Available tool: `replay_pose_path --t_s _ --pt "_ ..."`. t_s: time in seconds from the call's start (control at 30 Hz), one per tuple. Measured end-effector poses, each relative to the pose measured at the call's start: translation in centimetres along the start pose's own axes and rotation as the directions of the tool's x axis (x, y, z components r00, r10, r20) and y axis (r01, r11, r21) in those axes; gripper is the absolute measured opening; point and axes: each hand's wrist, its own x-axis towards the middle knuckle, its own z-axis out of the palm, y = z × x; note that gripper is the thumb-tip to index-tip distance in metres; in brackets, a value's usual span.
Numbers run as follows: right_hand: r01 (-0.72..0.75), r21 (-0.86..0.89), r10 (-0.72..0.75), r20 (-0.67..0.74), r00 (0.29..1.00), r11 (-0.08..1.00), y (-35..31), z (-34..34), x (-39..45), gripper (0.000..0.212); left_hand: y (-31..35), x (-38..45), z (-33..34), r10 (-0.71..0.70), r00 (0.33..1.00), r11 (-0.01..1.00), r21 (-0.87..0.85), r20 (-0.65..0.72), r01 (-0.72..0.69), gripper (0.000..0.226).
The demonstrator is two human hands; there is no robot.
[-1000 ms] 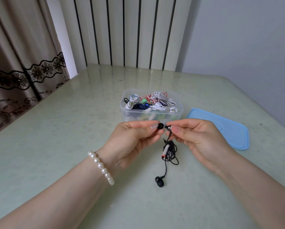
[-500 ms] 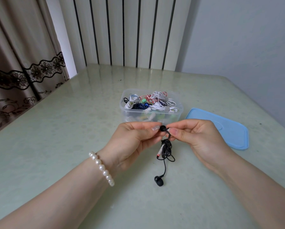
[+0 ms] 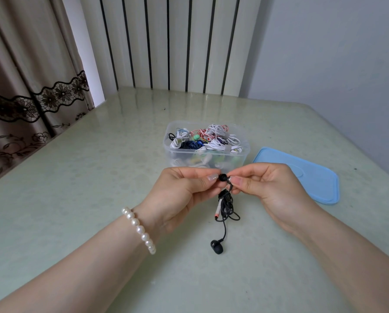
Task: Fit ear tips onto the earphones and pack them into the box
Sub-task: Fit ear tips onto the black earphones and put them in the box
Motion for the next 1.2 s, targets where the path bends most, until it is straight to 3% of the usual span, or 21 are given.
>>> replay_pose_path --t_s 0.27,0.7,1.07,1.2 --pt "-0.039 -0.039 0.04 0.023 0.999 0.998 -0.16 0.08 0.02 0.012 -0.29 0.0 -0.04 0.074 0.997 0.989 0.128 0.002 -0.073 0.015" --pt "-0.118 -0.031 0.12 0.067 0.991 0.993 -0.26 -0.24 0.13 0.011 -0.33 0.06 -0.04 0.095 0.995 0.979 0.18 0.021 -0.098 0.017" --pt "-0.127 -0.1 0.127 -0.007 0.992 0.987 -0.09 0.01 0.35 0.012 -0.52 0.02 0.14 0.124 0.991 0.962 0.241 0.046 -0.131 0.018" --pt "-0.041 -0.194 0.027 -0.074 0.997 0.98 0.39 0.49 0.45 0.018 -0.7 0.17 0.22 0.124 0.992 0.968 0.216 0.027 -0.127 0.019"
